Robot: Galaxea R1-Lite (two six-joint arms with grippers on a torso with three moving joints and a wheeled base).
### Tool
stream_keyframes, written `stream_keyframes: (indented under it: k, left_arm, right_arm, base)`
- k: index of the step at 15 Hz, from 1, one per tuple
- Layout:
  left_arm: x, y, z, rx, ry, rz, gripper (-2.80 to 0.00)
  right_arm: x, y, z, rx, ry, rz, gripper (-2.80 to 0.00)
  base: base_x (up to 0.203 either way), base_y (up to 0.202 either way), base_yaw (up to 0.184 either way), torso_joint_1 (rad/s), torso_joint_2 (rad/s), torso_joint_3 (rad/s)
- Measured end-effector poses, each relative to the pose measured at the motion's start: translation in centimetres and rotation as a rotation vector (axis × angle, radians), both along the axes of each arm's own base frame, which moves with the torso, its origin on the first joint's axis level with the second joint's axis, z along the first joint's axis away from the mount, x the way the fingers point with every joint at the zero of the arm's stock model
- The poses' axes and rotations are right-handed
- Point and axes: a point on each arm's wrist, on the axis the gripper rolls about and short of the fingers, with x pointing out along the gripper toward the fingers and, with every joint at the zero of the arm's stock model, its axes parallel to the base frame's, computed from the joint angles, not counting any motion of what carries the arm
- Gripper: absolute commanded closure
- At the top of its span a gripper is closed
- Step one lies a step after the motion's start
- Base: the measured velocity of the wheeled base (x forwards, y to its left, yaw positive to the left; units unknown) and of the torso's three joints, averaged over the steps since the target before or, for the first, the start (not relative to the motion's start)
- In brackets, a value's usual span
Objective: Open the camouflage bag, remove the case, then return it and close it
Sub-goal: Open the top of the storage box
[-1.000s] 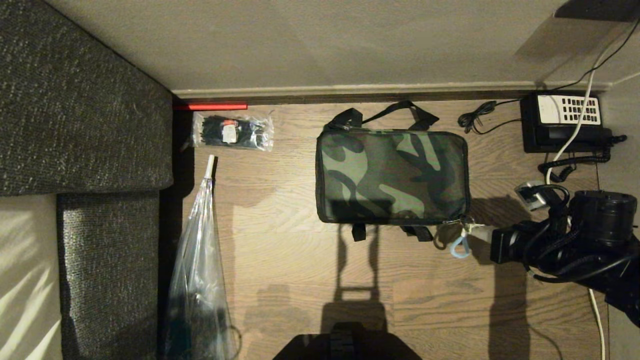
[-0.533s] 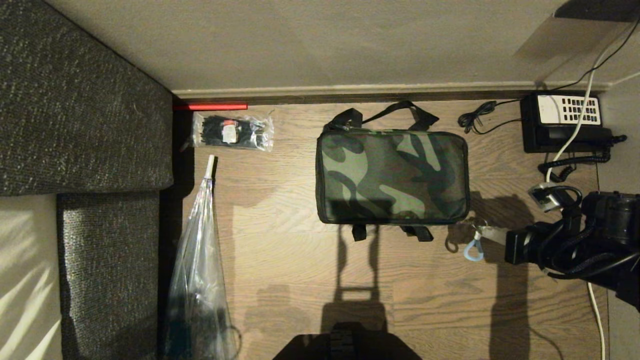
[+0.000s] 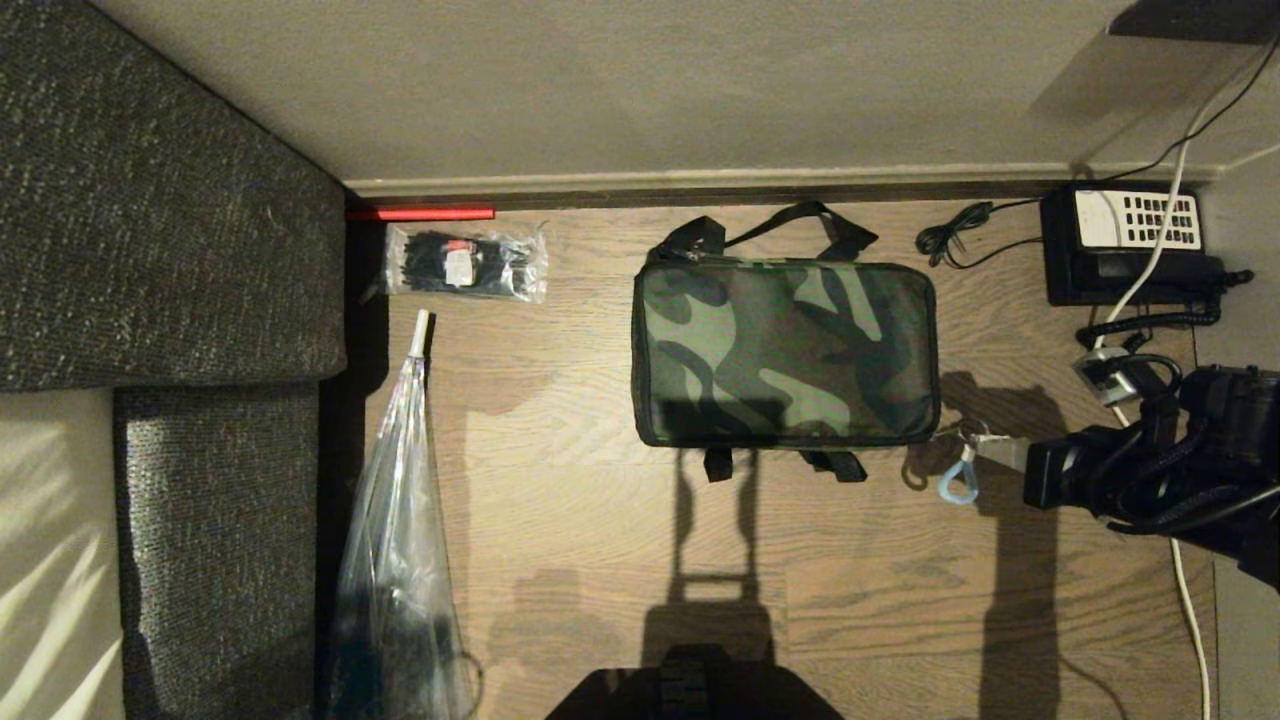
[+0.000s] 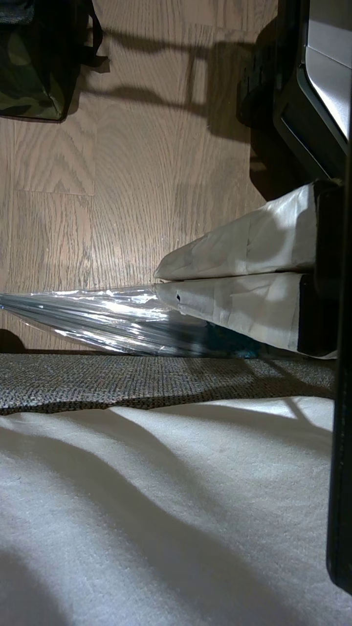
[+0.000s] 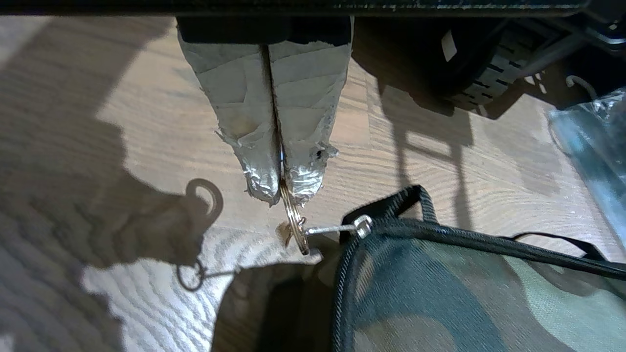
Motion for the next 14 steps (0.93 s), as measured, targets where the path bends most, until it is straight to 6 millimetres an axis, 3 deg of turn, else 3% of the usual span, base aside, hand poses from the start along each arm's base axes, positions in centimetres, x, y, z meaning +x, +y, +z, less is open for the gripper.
stream_keyframes:
  k: [14]
  left_arm:
    - [0.0, 0.0, 0.0, 0.000, 0.000, 0.000, 0.00]
  right_arm:
    - [2.3, -0.5, 1.1, 0.019, -0.048, 0.059, 0.00]
  base:
    - [0.000, 0.000, 0.000, 0.000, 0.00, 0.000]
